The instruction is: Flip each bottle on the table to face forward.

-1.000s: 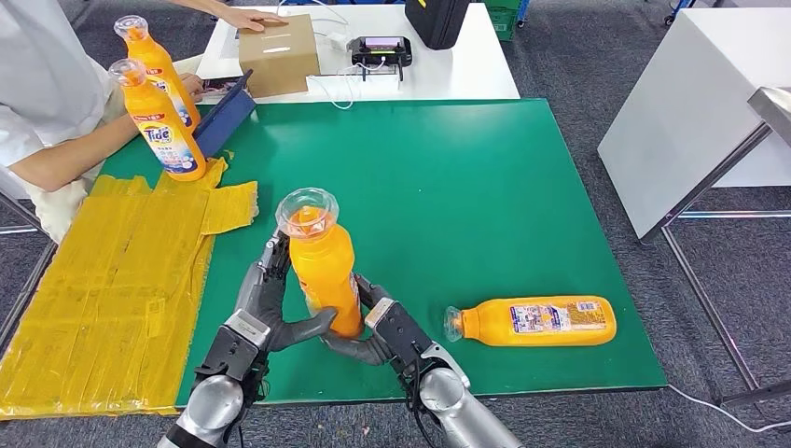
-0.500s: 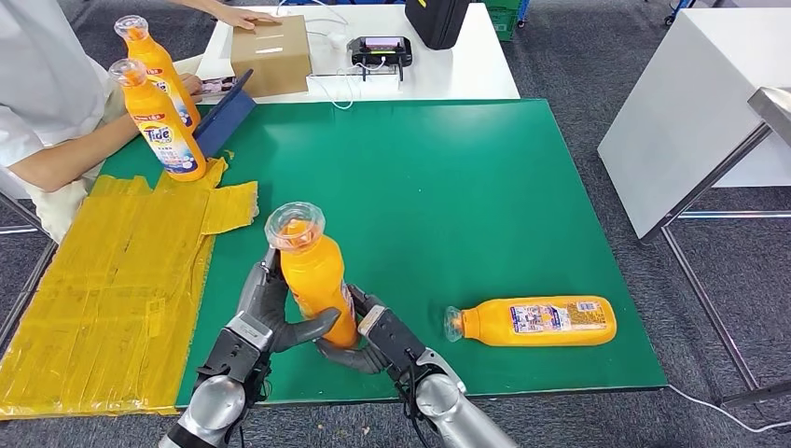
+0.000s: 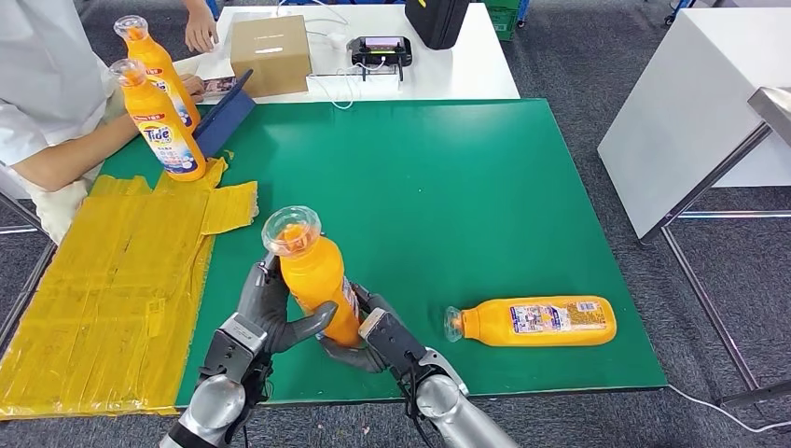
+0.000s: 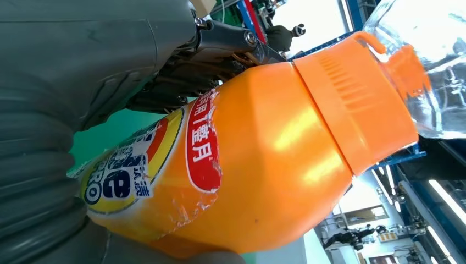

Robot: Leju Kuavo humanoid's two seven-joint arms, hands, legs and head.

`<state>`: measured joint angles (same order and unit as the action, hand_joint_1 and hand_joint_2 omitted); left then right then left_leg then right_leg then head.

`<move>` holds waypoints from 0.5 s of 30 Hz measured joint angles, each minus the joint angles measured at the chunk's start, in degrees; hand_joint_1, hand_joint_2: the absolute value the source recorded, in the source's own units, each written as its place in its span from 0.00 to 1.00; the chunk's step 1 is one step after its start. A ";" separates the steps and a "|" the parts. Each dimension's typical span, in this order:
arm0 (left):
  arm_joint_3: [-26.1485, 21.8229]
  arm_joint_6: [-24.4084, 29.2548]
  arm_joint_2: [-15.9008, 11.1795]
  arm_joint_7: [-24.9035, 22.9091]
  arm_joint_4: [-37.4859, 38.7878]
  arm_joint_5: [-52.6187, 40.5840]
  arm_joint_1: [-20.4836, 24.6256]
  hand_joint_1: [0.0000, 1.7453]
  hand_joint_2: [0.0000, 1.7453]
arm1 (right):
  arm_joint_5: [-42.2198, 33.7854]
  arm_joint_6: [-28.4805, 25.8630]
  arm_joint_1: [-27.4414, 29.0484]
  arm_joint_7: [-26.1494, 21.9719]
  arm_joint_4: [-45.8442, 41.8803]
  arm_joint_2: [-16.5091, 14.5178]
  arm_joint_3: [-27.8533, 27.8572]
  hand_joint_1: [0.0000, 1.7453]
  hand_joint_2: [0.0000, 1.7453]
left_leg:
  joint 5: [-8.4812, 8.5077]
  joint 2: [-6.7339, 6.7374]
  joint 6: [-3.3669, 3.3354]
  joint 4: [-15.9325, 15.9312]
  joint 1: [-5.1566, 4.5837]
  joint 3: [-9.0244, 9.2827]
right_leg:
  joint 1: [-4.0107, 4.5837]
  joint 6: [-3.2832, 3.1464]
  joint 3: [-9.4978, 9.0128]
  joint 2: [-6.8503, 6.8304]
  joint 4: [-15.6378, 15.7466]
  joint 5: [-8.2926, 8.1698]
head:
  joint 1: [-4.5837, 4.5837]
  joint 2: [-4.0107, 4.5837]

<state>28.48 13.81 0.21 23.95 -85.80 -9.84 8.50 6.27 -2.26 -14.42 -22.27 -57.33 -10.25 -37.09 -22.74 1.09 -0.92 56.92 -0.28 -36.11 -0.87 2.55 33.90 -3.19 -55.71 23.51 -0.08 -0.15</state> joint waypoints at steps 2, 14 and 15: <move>0.00 -0.09 -0.01 0.07 0.03 0.19 0.09 1.00 1.00 | 0.44 -0.52 0.14 -0.05 -0.43 0.11 0.02 1.00 1.00 | 0.00 0.00 0.00 0.00 0.00 0.00 | 0.00 0.00 0.00 0.00 0.00 0.00 | 0.01 0.00; -0.01 -2.17 -0.02 0.04 0.02 0.91 0.85 1.00 1.00 | 6.29 -6.45 1.88 -0.60 -5.75 1.50 0.51 0.85 1.00 | 0.00 -0.01 0.00 0.00 -0.01 -0.01 | 0.00 0.00 -0.02 0.00 0.00 0.00 | -0.01 0.00; -0.02 -2.19 -0.01 0.04 -0.01 0.93 0.90 1.00 1.00 | 6.50 -6.75 2.00 -0.63 -6.16 1.63 0.58 0.60 1.00 | 0.00 -0.02 0.00 0.00 -0.01 -0.01 | 0.00 0.00 -0.02 -0.01 0.00 0.00 | -0.01 0.00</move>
<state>28.46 11.62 0.20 23.99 -85.80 -8.91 9.39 12.77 -9.01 -12.42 -22.90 -63.49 -8.62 -36.51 -22.74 1.08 -0.93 56.92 -0.28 -36.12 -0.87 2.55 33.88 -3.19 -55.71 23.51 -0.09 -0.15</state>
